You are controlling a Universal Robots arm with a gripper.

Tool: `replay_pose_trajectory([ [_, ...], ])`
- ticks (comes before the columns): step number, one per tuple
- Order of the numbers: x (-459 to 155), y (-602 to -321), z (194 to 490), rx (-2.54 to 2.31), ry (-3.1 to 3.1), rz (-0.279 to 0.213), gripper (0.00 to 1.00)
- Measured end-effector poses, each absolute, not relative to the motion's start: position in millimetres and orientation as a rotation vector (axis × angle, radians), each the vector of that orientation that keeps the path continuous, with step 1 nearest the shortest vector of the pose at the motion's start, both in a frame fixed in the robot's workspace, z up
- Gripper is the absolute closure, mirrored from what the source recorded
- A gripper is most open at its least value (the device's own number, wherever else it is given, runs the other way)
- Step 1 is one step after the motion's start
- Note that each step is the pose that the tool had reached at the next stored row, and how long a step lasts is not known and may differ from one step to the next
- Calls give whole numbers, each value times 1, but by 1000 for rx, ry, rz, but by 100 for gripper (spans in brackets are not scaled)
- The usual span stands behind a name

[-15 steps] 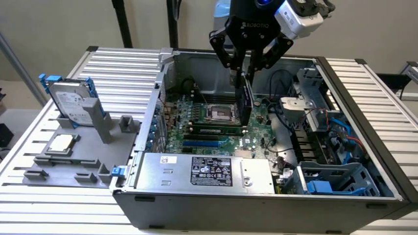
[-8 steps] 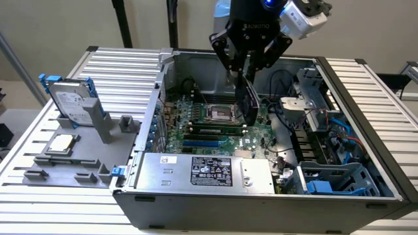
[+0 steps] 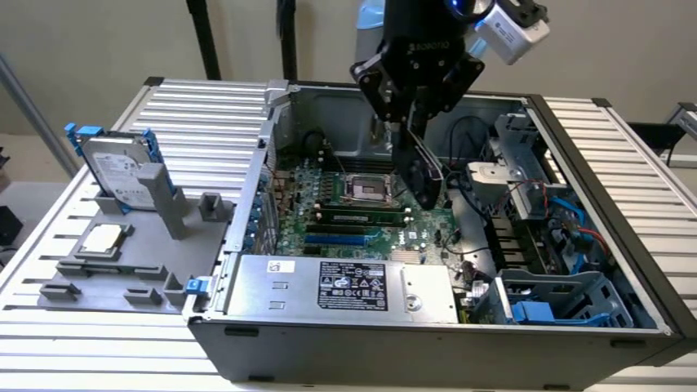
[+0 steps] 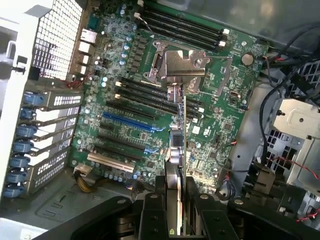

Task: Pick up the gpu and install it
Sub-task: 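Insert the gpu into the slot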

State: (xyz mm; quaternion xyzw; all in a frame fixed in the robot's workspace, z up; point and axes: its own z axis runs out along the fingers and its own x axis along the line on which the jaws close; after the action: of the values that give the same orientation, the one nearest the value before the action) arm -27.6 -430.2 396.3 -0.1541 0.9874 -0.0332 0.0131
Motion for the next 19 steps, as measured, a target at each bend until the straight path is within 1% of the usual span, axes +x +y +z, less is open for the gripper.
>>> replay_pose_trajectory([
  [19, -28, -430, 390, -998, 2938, -95, 73],
])
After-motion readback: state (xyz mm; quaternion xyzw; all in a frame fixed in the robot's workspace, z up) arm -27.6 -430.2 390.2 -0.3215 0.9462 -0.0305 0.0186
